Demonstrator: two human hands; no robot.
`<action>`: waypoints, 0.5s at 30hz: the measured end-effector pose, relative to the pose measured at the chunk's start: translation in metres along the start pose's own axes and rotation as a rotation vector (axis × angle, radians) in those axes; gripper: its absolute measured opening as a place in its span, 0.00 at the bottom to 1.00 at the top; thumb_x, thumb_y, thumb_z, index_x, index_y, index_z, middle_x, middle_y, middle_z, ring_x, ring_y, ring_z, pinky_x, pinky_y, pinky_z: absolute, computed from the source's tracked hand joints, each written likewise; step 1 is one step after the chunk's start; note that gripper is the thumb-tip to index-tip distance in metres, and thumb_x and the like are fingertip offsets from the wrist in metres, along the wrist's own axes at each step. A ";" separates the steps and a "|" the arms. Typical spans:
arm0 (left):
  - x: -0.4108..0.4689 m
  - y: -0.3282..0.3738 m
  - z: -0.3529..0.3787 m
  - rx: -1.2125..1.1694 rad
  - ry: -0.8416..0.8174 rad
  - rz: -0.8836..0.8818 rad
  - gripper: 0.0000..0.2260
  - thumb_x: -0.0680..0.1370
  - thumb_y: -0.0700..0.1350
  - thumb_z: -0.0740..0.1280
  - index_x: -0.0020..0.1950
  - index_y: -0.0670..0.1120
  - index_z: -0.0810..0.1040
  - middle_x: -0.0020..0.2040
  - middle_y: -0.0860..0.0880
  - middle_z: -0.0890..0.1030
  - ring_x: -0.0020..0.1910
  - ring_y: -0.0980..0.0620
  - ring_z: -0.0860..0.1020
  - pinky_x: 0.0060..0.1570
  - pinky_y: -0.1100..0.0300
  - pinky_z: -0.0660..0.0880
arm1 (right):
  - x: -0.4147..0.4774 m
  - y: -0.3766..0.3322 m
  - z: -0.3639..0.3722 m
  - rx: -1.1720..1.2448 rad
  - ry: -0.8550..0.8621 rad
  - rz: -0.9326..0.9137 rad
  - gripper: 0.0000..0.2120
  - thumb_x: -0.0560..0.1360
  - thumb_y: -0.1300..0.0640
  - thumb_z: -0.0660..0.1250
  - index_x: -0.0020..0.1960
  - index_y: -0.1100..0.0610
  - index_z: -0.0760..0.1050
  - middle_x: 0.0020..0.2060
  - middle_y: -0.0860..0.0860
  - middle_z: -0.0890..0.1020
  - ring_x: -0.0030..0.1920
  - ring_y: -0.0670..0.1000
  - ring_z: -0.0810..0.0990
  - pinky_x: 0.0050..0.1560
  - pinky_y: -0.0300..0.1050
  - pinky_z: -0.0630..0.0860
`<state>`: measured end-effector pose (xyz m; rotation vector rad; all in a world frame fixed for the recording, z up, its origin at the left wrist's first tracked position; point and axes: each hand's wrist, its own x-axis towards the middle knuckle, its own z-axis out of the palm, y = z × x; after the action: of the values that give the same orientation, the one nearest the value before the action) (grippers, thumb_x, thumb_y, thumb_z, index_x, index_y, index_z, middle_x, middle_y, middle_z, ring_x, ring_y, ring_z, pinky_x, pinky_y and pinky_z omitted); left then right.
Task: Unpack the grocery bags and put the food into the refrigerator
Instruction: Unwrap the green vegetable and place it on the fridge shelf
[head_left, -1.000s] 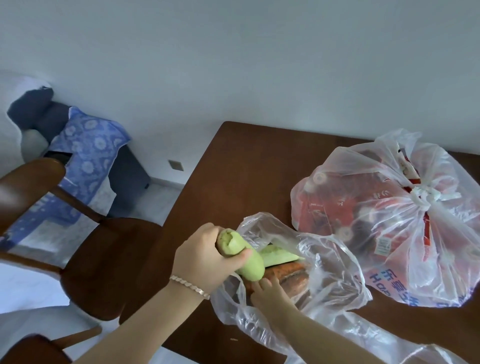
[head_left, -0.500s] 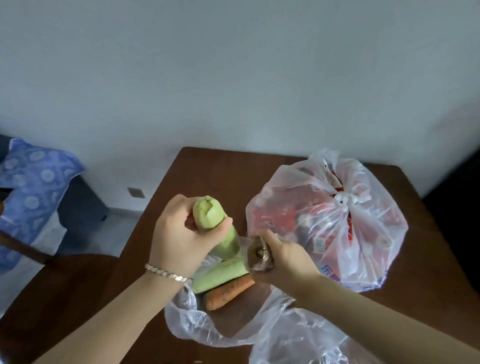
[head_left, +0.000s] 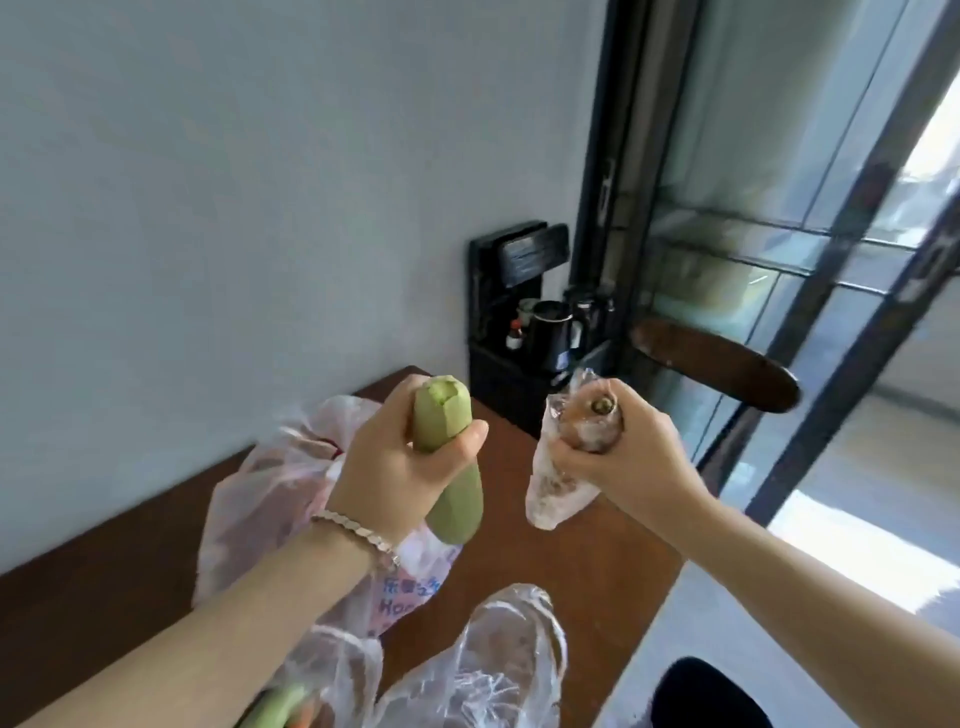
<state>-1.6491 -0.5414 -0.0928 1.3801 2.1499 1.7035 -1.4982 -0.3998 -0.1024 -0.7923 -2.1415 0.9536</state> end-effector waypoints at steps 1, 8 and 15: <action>0.005 0.012 0.026 -0.080 -0.051 -0.025 0.16 0.62 0.61 0.67 0.40 0.52 0.73 0.37 0.50 0.80 0.34 0.58 0.77 0.38 0.68 0.72 | -0.009 0.010 -0.026 -0.017 0.058 0.038 0.15 0.63 0.57 0.78 0.44 0.49 0.75 0.35 0.41 0.81 0.39 0.36 0.79 0.37 0.27 0.74; -0.013 0.120 0.237 -0.357 -0.475 -0.045 0.14 0.68 0.57 0.68 0.44 0.48 0.76 0.42 0.45 0.83 0.41 0.51 0.81 0.42 0.56 0.77 | -0.119 0.094 -0.220 -0.167 0.452 0.294 0.12 0.64 0.54 0.77 0.43 0.50 0.75 0.34 0.42 0.80 0.34 0.40 0.78 0.34 0.26 0.73; -0.119 0.280 0.449 -0.344 -0.837 0.192 0.08 0.74 0.47 0.70 0.44 0.53 0.70 0.37 0.52 0.76 0.38 0.51 0.75 0.37 0.66 0.72 | -0.276 0.163 -0.428 -0.267 0.746 0.546 0.27 0.66 0.54 0.77 0.60 0.51 0.68 0.45 0.46 0.78 0.45 0.47 0.77 0.46 0.34 0.68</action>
<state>-1.1669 -0.2918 -0.0920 1.7842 1.2458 1.1314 -0.9667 -0.3425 -0.0958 -1.6219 -1.4217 0.4837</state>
